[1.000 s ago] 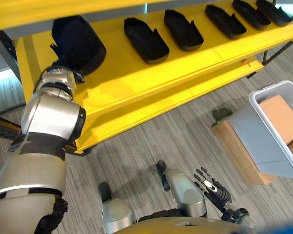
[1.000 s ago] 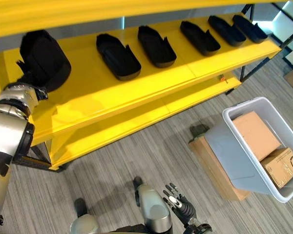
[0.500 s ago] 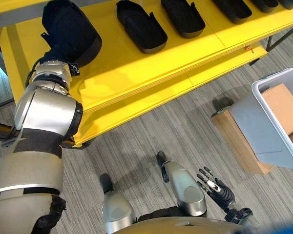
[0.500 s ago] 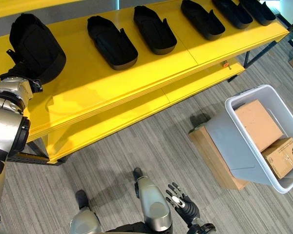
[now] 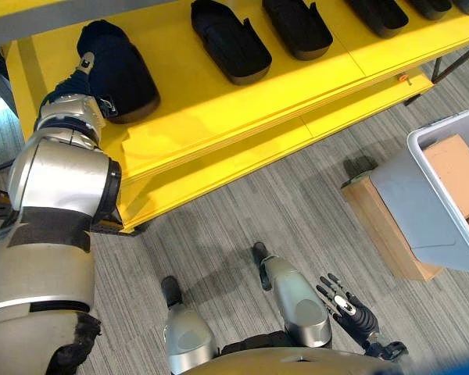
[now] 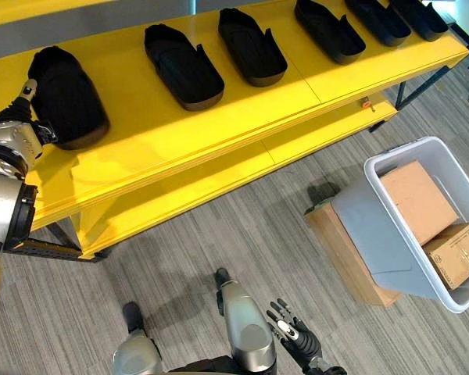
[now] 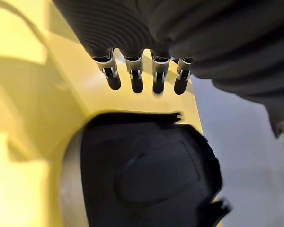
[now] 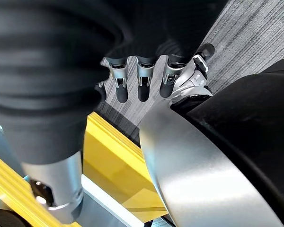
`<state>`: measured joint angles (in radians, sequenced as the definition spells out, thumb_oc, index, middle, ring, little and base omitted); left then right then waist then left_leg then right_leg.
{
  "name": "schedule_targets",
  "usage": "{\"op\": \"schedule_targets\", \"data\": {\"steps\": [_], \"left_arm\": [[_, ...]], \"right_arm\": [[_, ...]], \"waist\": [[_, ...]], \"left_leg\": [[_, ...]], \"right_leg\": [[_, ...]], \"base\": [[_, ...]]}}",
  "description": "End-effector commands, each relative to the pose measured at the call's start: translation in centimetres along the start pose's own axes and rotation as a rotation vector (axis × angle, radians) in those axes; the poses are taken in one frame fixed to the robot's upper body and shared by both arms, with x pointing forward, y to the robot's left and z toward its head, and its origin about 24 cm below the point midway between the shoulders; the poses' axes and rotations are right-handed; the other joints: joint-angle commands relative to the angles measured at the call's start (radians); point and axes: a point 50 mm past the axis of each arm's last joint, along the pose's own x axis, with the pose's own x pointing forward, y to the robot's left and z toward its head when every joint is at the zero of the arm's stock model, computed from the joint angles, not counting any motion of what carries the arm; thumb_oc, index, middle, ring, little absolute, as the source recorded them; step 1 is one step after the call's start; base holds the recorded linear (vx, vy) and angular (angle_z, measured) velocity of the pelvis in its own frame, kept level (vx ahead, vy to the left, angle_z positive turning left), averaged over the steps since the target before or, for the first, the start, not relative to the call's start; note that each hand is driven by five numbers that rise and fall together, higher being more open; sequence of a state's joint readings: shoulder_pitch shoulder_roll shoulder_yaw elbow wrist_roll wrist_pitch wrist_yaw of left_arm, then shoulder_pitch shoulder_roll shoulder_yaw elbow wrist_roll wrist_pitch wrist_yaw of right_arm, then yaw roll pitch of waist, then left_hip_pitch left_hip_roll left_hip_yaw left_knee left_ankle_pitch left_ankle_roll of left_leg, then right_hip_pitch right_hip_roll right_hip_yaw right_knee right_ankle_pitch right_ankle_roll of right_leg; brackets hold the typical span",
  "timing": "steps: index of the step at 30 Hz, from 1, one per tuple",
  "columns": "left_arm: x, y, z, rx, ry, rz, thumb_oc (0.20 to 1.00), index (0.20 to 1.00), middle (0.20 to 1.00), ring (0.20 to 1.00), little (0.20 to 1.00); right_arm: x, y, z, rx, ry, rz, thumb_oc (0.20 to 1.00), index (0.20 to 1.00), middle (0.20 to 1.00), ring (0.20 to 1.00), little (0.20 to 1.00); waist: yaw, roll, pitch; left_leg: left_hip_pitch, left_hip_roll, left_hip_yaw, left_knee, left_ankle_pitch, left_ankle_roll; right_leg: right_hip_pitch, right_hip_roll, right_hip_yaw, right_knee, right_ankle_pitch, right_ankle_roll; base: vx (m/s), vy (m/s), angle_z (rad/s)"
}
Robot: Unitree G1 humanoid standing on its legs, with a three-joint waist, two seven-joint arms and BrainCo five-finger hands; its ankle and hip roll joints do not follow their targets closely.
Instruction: Move parts from the plastic box to the shelf.
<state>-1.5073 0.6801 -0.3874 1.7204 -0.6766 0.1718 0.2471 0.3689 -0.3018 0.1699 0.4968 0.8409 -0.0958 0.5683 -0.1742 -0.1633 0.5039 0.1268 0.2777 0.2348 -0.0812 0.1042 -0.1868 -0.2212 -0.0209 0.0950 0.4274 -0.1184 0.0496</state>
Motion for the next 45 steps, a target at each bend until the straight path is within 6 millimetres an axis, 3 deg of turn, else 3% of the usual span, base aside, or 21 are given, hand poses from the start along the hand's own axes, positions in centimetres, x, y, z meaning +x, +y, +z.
{"op": "schedule_targets", "data": {"steps": [1,9,20,22,26,29,32,33,35,39,40,45], "left_arm": [[-0.2,5.1,4.7,-0.163,-0.117,0.096,1.0,1.0,1.0,1.0,1.0],[0.0,5.2,4.3,-0.126,-0.11,0.097,1.0,1.0,1.0,1.0,1.0],[0.7,4.5,1.4,-0.032,-0.052,0.072,1.0,1.0,1.0,1.0,1.0],[0.0,1.2,2.2,0.182,-0.153,0.028,1.0,1.0,1.0,1.0,1.0],[-1.3,-4.3,1.8,0.397,-0.266,-0.072,1.0,1.0,1.0,1.0,1.0],[-3.0,-9.6,-0.5,0.575,-0.345,-0.202,1.0,1.0,1.0,1.0,1.0],[-5.3,-14.2,-4.6,0.707,-0.452,-0.376,1.0,1.0,1.0,1.0,1.0],[-5.3,-14.1,-4.6,0.708,-0.451,-0.376,1.0,1.0,1.0,1.0,1.0],[-7.4,-16.3,-7.3,0.838,-0.584,-0.463,1.0,1.0,1.0,1.0,1.0],[-8.3,-16.9,-10.1,0.91,-0.619,-0.483,1.0,1.0,1.0,1.0,1.0],[-8.8,-17.2,-12.3,0.927,-0.594,-0.503,1.0,1.0,1.0,1.0,1.0],[-9.5,-17.5,-15.5,0.97,-0.562,-0.513,1.0,1.0,1.0,1.0,1.0]], "right_arm": [[-0.2,0.8,0.3,0.019,-0.053,0.045,1.0,1.0,1.0,1.0,1.0],[-0.1,0.9,0.4,0.029,-0.058,0.049,1.0,1.0,1.0,1.0,1.0],[0.3,1.2,0.2,0.054,-0.063,0.048,1.0,1.0,1.0,1.0,1.0],[0.9,1.4,0.6,0.05,-0.074,0.05,1.0,1.0,1.0,1.0,1.0],[2.2,1.8,1.0,0.05,-0.096,0.056,1.0,1.0,1.0,1.0,1.0],[3.5,2.4,1.4,0.063,-0.131,0.056,1.0,1.0,1.0,1.0,1.0],[4.1,2.9,2.0,0.094,-0.196,0.054,1.0,1.0,1.0,1.0,1.0],[4.1,2.9,2.0,0.094,-0.195,0.053,1.0,1.0,1.0,1.0,1.0],[4.5,3.1,2.9,0.102,-0.242,0.047,1.0,1.0,1.0,1.0,1.0],[4.4,3.0,3.2,0.12,-0.266,0.032,1.0,1.0,1.0,1.0,1.0],[4.2,2.9,3.4,0.123,-0.279,0.024,1.0,1.0,1.0,1.0,1.0],[4.3,3.0,3.3,0.143,-0.295,0.021,1.0,1.0,1.0,1.0,1.0]], "waist": [[-0.032,-0.069,0.016],[-0.036,-0.069,0.016],[-0.038,-0.061,-0.023],[-0.036,-0.044,-0.047],[-0.014,-0.025,-0.029],[0.01,-0.004,-0.003],[0.027,0.018,0.006],[0.026,0.018,0.006],[0.034,0.026,0.006],[0.033,0.026,-0.009],[0.028,0.025,-0.023],[0.021,0.021,-0.054]], "left_leg": [[0.178,-0.029,-0.049,-0.006,-0.008,0.114],[0.207,-0.028,-0.048,-0.006,-0.011,0.112],[0.26,-0.03,-0.046,-0.006,-0.023,0.109],[0.257,-0.034,-0.053,-0.006,-0.03,0.11],[0.25,-0.039,-0.074,-0.006,-0.035,0.111],[0.244,-0.043,-0.096,-0.006,-0.036,0.112],[0.234,-0.047,-0.114,-0.006,-0.034,0.116],[0.235,-0.046,-0.114,-0.006,-0.034,0.116],[0.225,-0.047,-0.122,-0.006,-0.038,0.12],[0.218,-0.049,-0.13,-0.006,-0.042,0.124],[0.214,-0.049,-0.132,-0.006,-0.044,0.124],[0.205,-0.048,-0.141,-0.006,-0.05,0.126]], "right_leg": [[-0.045,-0.06,-0.085,-0.031,0.213,0.026],[-0.019,-0.058,-0.089,-0.033,0.212,0.028],[0.071,-0.052,-0.106,-0.079,0.219,0.021],[0.107,-0.054,-0.12,-0.119,0.229,0.011],[0.147,-0.065,-0.138,-0.154,0.234,0.003],[0.183,-0.075,-0.155,-0.191,0.241,-0.005],[0.214,-0.083,-0.166,-0.232,0.25,-0.013],[0.215,-0.083,-0.166,-0.233,0.251,-0.013],[0.233,-0.088,-0.174,-0.266,0.252,-0.018],[0.256,-0.089,-0.179,-0.306,0.253,-0.024],[0.266,-0.091,-0.184,-0.326,0.255,-0.028],[0.275,-0.093,-0.188,-0.352,0.255,-0.034]], "base": [[0.0,0.0,0.0],[0.0,0.0,0.0],[0.0,-0.006,0.01],[-0.02,-0.034,0.19],[-0.03,0.001,0.16],[-0.05,0.01,0.22],[-0.05,-0.003,0.19],[-0.04,-0.014,0.28],[-0.03,-0.015,0.15],[-0.02,-0.018,0.1],[0.0,-0.034,0.04],[-0.01,-0.041,0.05]]}}
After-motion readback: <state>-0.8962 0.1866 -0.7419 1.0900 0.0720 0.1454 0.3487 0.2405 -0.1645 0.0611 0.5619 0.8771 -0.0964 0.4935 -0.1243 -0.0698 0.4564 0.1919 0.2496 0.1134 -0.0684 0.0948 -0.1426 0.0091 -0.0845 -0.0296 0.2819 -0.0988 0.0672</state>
